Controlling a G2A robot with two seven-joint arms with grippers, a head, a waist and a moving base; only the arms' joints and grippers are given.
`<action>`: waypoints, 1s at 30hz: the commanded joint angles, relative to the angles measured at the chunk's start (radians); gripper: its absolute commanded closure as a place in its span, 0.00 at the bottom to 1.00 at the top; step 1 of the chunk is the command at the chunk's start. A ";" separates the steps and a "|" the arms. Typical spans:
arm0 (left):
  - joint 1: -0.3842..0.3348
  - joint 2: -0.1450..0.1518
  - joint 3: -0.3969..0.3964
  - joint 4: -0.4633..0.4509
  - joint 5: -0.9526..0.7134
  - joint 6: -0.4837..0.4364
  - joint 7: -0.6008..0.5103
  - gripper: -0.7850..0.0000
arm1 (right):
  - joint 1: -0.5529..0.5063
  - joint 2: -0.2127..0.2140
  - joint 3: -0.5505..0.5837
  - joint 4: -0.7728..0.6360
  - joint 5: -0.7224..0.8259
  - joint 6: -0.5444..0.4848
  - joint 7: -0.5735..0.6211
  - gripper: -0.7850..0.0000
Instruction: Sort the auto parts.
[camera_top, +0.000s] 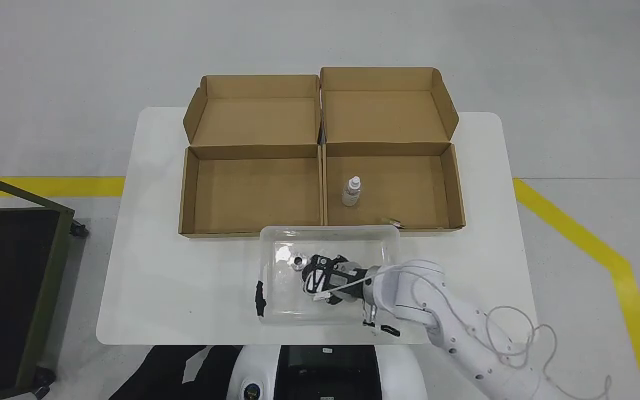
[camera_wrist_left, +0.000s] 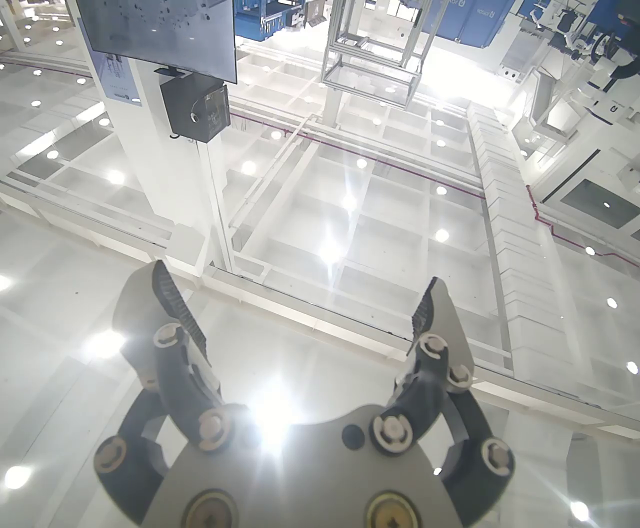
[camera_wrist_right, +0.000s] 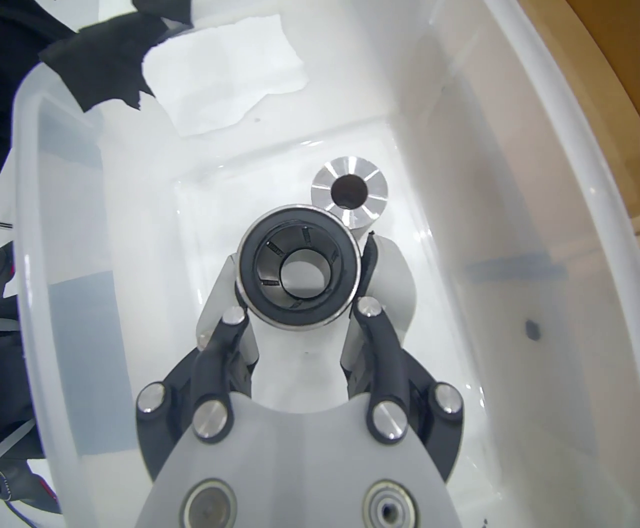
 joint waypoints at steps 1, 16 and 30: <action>0.000 0.000 0.000 0.000 0.000 0.000 0.000 0.00 | -0.009 0.005 0.020 -0.006 -0.004 0.001 -0.001 0.50; 0.000 0.000 0.000 0.000 0.000 0.000 0.000 0.00 | -0.009 0.002 0.014 -0.004 -0.016 -0.005 -0.029 0.17; 0.000 0.000 0.000 0.000 0.000 0.000 0.000 0.00 | 0.027 -0.015 -0.022 0.042 -0.018 -0.001 -0.049 0.53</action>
